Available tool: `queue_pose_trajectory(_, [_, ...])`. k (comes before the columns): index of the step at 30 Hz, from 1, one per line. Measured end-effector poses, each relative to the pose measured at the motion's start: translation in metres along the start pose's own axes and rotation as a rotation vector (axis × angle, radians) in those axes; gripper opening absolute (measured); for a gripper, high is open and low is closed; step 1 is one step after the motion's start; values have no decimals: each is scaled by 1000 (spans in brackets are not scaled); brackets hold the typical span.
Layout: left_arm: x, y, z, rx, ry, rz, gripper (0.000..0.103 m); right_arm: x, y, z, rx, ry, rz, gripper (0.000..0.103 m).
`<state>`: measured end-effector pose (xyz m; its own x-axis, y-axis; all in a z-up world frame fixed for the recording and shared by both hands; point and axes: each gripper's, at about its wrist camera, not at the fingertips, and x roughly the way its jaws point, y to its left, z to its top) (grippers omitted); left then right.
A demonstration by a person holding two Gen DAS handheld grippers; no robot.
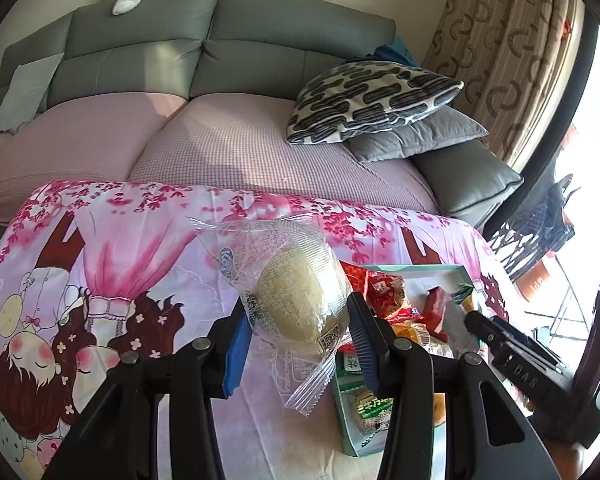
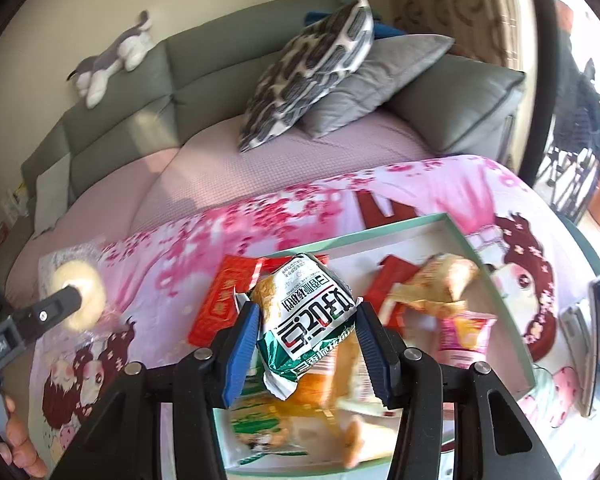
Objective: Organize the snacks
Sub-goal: 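Carry the bun and green biscuit pack into the tray and open both tools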
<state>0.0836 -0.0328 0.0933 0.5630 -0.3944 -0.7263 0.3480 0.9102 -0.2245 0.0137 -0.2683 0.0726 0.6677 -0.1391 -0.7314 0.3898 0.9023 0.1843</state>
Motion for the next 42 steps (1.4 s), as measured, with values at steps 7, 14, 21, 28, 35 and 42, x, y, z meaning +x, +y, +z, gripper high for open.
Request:
queue_pose_trajectory(7, [5,-31,-5,70,16,-41,48,-13,-39,6,94,-39,-62,52])
queue_pose_trajectory(14, [13,-66,-13,144,36,-100,48,-29,-66,9,153,-82,-101,52])
queue_pose_trajectory(21, [27,-100,-24,215,66,-151,48,-33,-80,11,185,-97,-106,53])
queue_pose_trajectory(28, [47,-127,-41,269,104,-161,48,-26,-83,12,185,-86,-93,53])
queue_pose_trajectory(35, [68,-146,-55,319,132,-152,49,-6,-81,8,176,-21,-74,53])
queue_pose_trajectory(42, [80,-152,-61,347,154,-133,49,10,-72,6,159,29,-50,53])
